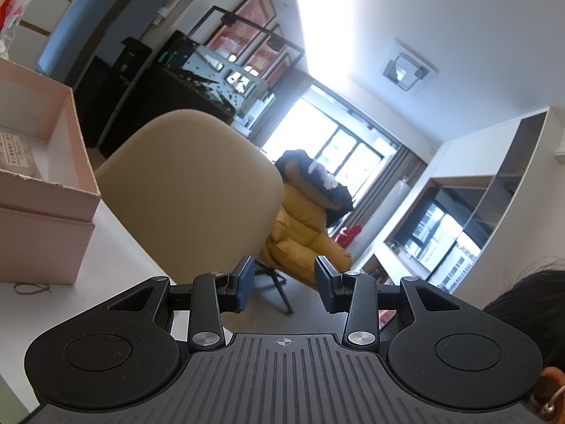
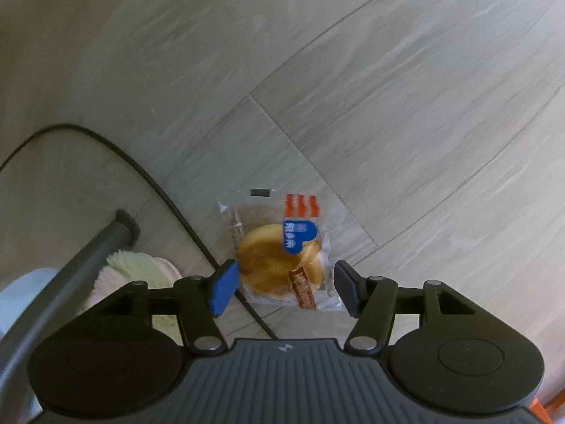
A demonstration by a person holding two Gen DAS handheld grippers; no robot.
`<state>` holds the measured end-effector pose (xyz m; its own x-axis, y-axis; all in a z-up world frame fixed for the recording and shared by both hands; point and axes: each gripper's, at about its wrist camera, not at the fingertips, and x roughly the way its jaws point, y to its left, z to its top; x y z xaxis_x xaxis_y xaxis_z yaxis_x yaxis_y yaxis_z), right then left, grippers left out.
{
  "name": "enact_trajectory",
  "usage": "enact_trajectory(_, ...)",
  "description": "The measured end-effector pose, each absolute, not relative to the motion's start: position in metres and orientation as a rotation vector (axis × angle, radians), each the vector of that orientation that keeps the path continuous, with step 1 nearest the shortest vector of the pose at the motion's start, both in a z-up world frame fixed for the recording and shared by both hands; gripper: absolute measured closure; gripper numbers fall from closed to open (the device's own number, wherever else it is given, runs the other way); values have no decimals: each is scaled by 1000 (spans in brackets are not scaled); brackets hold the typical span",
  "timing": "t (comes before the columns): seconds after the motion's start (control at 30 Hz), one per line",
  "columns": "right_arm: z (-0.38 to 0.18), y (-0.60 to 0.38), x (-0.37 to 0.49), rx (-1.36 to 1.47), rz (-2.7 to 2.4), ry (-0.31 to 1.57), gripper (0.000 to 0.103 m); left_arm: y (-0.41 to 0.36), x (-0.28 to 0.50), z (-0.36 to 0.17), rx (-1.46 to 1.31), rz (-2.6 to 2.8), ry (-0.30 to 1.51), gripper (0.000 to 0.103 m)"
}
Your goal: Organize snacks
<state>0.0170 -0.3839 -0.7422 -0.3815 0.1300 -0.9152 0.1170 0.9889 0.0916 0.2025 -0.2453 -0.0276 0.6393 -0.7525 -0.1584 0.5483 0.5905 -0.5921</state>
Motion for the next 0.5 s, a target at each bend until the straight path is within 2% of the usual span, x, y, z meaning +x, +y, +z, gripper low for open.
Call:
enact_trajectory(0.27,-729,-370,16,160,25,1902,53,-246,201,-28,-537,-781,418,60)
enact_trajectory(0.43,-652,-421,28,313,-17,1734,54,-244,198,-27,-543,-783,392,60)
enact_trajectory(0.5,-603,-445,32,359,-35,1630,54,-243,194,-28,-539,-782,375,60)
